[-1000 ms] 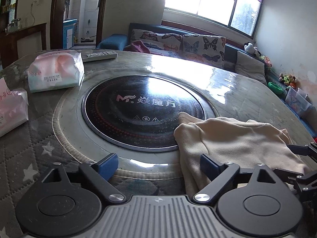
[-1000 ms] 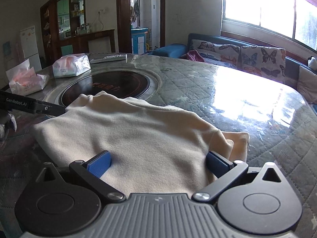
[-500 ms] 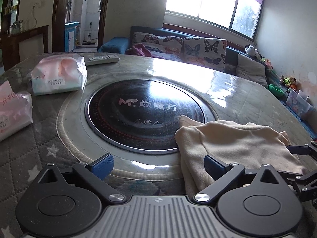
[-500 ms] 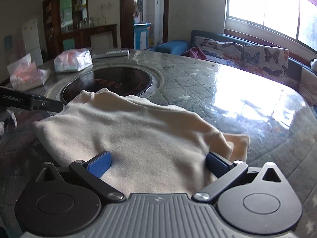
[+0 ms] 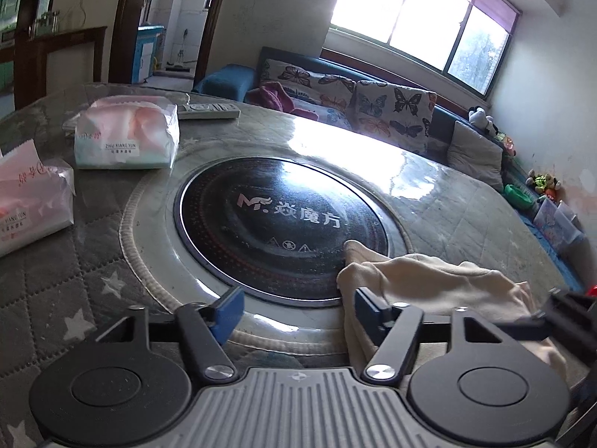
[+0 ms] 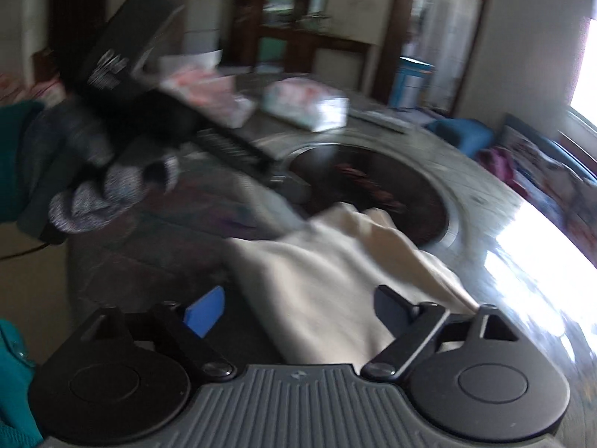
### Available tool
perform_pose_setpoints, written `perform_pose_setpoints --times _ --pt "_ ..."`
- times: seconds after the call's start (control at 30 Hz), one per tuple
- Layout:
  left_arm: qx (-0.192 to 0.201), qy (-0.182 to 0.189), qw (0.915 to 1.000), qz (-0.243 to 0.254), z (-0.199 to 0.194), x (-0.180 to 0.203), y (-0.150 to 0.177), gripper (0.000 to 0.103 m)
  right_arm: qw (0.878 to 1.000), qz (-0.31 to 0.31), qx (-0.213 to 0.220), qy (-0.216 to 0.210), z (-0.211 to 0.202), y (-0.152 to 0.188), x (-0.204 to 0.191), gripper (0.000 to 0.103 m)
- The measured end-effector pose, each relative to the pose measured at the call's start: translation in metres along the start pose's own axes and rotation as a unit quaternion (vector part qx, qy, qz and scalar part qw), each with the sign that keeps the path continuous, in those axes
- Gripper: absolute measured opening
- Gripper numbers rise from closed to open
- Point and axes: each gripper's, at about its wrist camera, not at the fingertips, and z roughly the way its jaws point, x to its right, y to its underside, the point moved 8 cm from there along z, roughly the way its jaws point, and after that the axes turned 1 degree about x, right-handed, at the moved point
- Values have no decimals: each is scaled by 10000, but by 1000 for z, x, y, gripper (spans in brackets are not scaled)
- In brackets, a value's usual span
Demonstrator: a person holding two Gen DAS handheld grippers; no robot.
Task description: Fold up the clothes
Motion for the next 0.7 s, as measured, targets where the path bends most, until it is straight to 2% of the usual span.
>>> perform_pose_setpoints --times 0.1,0.2,0.23,0.27,0.37,0.57,0.7 --pt "-93 138 9998 -118 1 3 0 53 9991 -410 -93 -111 11 -6 -16 54" --pt "-217 276 9989 -320 3 5 2 53 9978 -597 -260 -118 23 -5 -21 41" --pt "-255 322 9984 -399 3 5 2 53 9977 -619 -275 -100 24 -4 -21 39" --pt "-288 361 9978 -482 3 5 3 55 9976 -626 -284 -83 25 -3 -21 32" --pt "-402 614 9941 -800 3 6 2 57 9993 -297 -163 -126 19 -6 -13 19" --pt "-599 1065 9777 -1710 3 10 -2 70 9997 167 127 -119 5 -14 0 15" --pt "-722 1140 9660 -2205 9 8 -4 70 9990 349 262 -94 -4 -18 8 14"
